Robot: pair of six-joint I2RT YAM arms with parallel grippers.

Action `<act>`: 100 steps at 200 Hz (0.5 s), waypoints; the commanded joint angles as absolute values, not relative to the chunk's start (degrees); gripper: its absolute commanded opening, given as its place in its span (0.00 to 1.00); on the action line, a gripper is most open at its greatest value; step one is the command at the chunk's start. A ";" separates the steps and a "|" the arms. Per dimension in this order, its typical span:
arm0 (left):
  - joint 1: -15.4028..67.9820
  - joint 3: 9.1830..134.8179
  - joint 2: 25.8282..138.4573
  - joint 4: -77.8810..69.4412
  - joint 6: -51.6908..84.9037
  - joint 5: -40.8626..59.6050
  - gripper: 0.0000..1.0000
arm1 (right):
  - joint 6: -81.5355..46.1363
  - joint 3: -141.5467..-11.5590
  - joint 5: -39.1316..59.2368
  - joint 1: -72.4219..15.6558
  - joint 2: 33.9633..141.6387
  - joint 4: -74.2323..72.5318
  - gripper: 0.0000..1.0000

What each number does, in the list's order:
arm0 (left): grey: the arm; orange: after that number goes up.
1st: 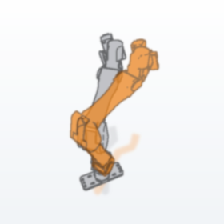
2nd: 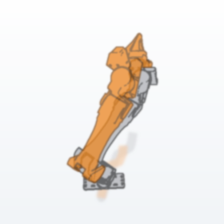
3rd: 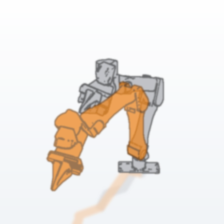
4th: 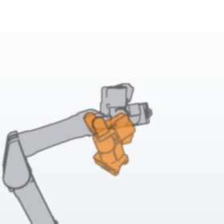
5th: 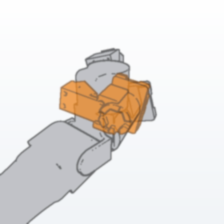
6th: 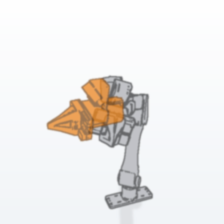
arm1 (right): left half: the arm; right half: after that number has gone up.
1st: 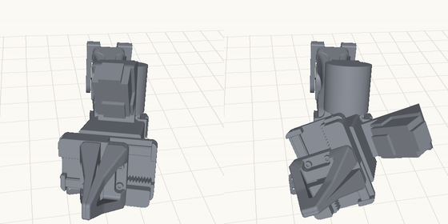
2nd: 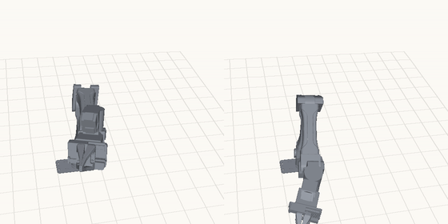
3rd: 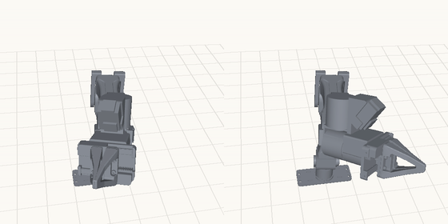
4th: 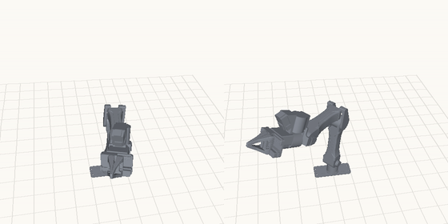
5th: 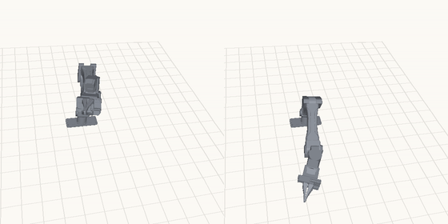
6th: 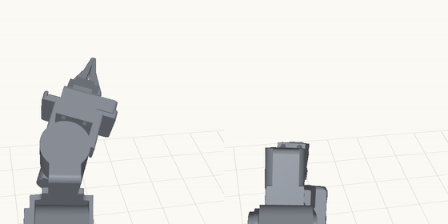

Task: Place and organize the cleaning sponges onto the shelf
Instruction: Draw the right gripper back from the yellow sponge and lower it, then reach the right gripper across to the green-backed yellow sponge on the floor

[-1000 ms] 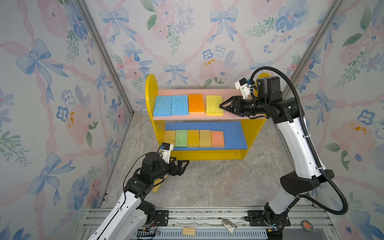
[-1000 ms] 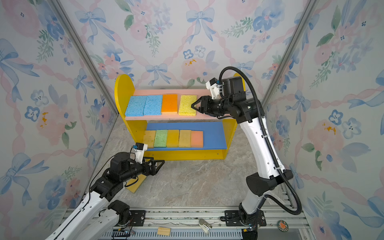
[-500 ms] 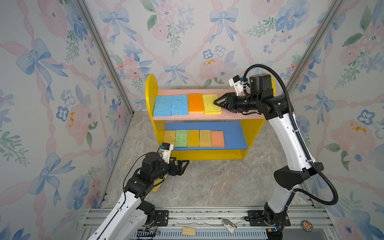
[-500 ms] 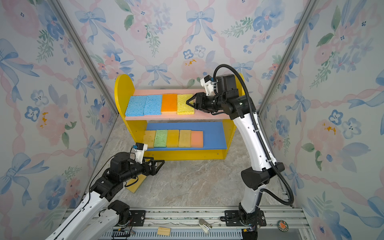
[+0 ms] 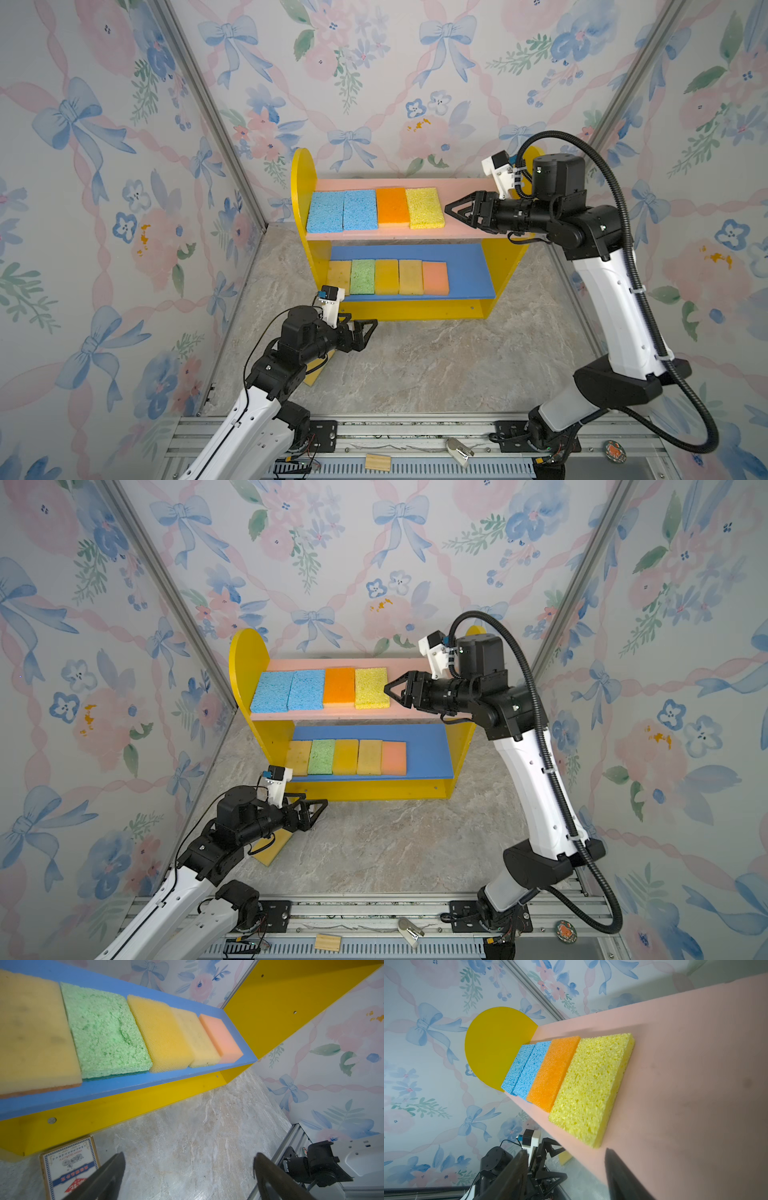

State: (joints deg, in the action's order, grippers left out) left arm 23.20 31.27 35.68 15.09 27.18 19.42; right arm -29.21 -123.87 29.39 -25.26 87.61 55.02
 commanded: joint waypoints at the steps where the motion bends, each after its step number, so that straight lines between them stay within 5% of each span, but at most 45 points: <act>1: 22.80 31.31 34.76 15.43 26.50 17.79 0.98 | -29.92 -112.82 29.80 -26.97 77.41 49.66 0.64; 34: 22.82 31.78 32.49 16.04 26.59 17.06 0.98 | -40.58 -80.21 26.86 -33.03 57.84 33.95 0.68; 55: 22.81 32.18 30.71 16.94 26.84 14.92 0.98 | -44.30 -64.31 15.32 -43.65 48.99 32.36 0.70; 100: 22.68 31.57 25.26 17.40 27.07 7.82 0.98 | -59.46 -39.36 -2.71 -63.98 49.37 13.00 0.73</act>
State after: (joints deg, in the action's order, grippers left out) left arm 23.20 31.29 28.18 16.91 27.20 12.51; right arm -48.58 -47.66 9.43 -57.25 46.13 28.80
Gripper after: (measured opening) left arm 0.979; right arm 0.733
